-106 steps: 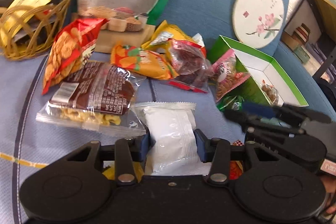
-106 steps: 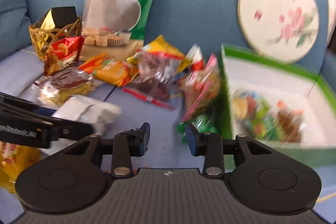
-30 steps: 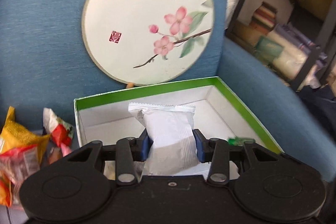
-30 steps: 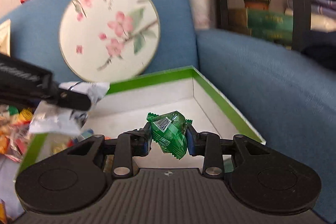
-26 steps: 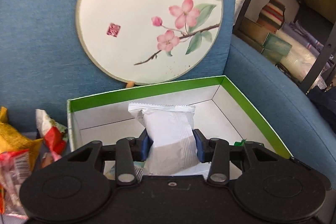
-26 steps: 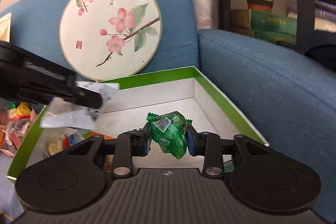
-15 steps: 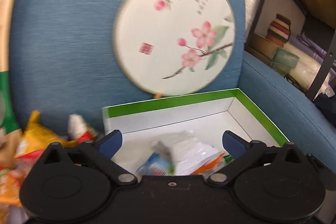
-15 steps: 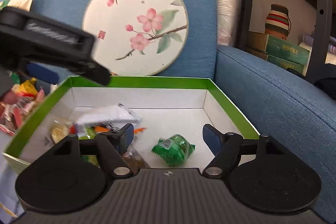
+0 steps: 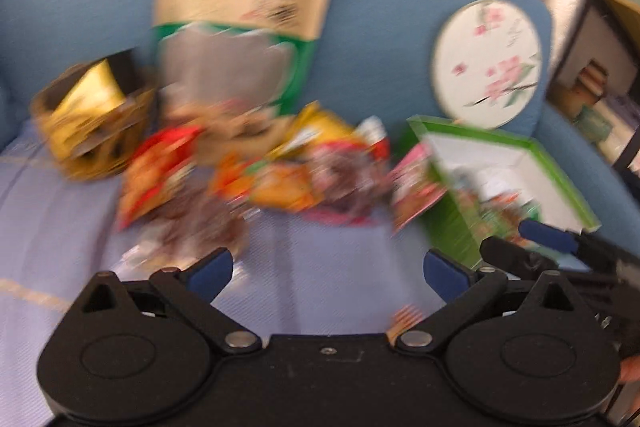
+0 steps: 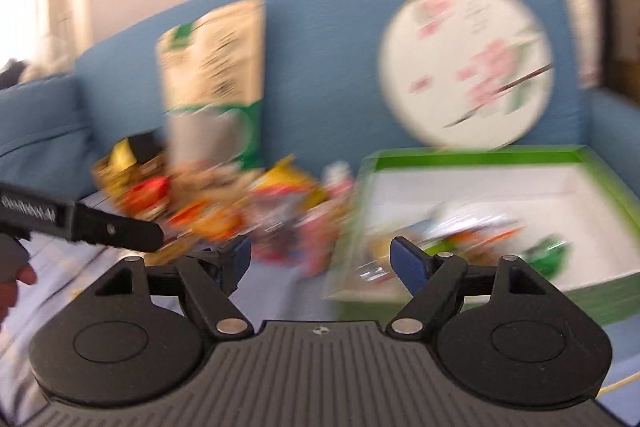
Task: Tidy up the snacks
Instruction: 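Grasp the brown chocolate bar packet with the left tool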
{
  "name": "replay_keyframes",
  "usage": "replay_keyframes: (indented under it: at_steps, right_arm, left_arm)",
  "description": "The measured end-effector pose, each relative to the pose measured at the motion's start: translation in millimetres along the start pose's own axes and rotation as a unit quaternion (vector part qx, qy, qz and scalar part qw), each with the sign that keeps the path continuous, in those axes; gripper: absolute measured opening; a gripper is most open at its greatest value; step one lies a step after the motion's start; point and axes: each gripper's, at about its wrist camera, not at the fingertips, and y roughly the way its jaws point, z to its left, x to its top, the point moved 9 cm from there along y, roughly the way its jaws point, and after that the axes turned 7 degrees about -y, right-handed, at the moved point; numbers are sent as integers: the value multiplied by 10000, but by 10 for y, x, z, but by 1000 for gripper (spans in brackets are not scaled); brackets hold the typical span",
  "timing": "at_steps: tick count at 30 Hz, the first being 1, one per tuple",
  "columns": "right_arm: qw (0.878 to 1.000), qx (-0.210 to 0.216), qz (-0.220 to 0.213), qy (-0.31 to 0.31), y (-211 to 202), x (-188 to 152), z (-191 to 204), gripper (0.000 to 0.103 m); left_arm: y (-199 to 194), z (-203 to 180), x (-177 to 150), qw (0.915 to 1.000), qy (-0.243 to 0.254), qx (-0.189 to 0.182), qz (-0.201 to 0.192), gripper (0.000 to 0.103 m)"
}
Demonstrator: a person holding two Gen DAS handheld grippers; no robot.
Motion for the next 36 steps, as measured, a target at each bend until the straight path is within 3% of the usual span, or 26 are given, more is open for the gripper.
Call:
replay_keyframes:
  at_steps: [7,10,16,19,21,24,28,33,36]
  right_arm:
    - [9946,705,638,-413,380,-246,632,103]
    - [9922,873,732,-511,478,-274,795,103]
    - [9885,1207,837,-371,628,-287,1045,103]
    - [9871,1232,940,-400,670,-318,1138,103]
    - [9874,1246,912,-345,686,-306,1168,103]
    - [9877,1275,862,-285,706,-265,1181,103]
    - [9881,1283,839,-146,777,-191,1132,103]
    - [9825,1450,1083,442,911,-173,1100,103]
    - [9770,1618,1168,752,933,-201,1134,97]
  left_arm:
    - [-34,585,-106,9996,5,270,10,103]
    - [48,823,45,9992,-223,316,-60,103]
    - [412,1174,221,9965,-782,155,238,103]
    - [529,1192,207,9936,-1061,-131,366,103]
    - [553,1142,211,9939,-1025,-202,345,87]
    - [552,946,133,9937,-757,-571,601,79]
    - [462,800,48,9951,-456,-598,643,81]
    - [498,897,98,9930,-704,-572,760,86]
    - [539,919,119,9917,-839,-585,782,88]
